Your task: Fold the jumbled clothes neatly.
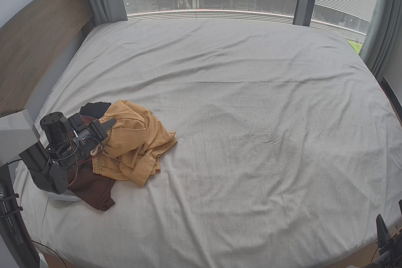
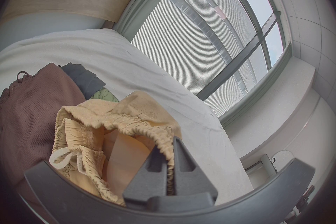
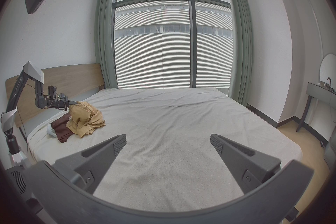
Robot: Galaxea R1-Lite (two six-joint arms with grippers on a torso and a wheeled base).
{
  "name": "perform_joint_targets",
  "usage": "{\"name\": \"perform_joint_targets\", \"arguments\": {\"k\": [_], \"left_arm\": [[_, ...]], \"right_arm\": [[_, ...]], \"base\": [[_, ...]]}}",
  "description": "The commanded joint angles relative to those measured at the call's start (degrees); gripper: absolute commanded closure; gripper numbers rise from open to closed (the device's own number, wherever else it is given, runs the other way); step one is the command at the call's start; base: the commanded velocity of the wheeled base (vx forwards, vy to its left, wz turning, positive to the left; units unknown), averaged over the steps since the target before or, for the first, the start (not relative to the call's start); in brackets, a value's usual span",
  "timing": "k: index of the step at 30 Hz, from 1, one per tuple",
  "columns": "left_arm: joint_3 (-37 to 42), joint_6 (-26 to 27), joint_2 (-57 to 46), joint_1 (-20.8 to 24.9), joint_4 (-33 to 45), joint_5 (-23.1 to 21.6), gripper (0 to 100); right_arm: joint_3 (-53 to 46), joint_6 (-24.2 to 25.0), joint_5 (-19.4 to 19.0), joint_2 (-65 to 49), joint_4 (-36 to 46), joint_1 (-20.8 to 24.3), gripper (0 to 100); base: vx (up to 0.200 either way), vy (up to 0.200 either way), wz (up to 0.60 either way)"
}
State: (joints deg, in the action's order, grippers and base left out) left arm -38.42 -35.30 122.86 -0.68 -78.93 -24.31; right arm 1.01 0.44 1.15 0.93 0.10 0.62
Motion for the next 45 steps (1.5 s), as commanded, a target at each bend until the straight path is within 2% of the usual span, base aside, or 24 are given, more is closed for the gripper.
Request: {"name": "perform_joint_targets", "arguments": {"k": [1,8,10,15,20,36,40,41,42,45], "left_arm": [[1.77,-0.38,-4.64,1.3,0.01,-0.04,100],[2.21,-0.73,-7.37,2.35,0.1,-0.21,100],[3.62,-2.58,-9.92,4.2,0.1,-0.48,100],[5.38,-3.28,-12.29,6.48,0.1,-1.62,100],[5.99,-3.02,-12.99,8.33,0.1,-5.75,100],[5.99,-3.37,-13.52,9.74,0.01,-6.01,100],[5.82,-7.59,-14.22,11.05,-0.87,-5.84,100],[5.91,-10.84,-15.37,11.58,-1.13,-5.75,100],[5.91,-10.84,-15.37,11.58,-1.13,-5.75,100],[4.94,-20.77,-18.0,12.2,-1.05,-6.01,100]], "right_arm": [[-1.01,0.0,0.0,-0.93,-0.01,-0.01,0],[-1.01,0.0,0.0,-0.93,-0.1,-0.01,0],[-1.01,0.0,0.0,-0.93,-0.01,-0.01,0],[-1.01,0.0,0.0,-0.93,-0.01,-0.01,0],[-1.01,0.0,0.0,-0.93,-0.01,-0.01,0],[-1.01,0.0,0.0,-0.93,-0.01,-0.01,0],[-1.01,0.0,0.0,-0.93,-0.01,-0.01,0],[-1.01,0.0,0.0,-0.93,-0.01,-0.01,0],[-1.01,0.0,0.0,-0.93,-0.01,-0.01,0],[-1.01,0.0,0.0,-0.93,-0.01,-0.01,0]], "base": [[0.0,0.0,0.0],[0.0,0.0,0.0],[0.0,0.0,0.0],[0.0,0.0,0.0],[0.0,0.0,0.0],[0.0,0.0,0.0],[0.0,0.0,0.0],[0.0,0.0,0.0],[0.0,0.0,0.0],[0.0,0.0,0.0]]}}
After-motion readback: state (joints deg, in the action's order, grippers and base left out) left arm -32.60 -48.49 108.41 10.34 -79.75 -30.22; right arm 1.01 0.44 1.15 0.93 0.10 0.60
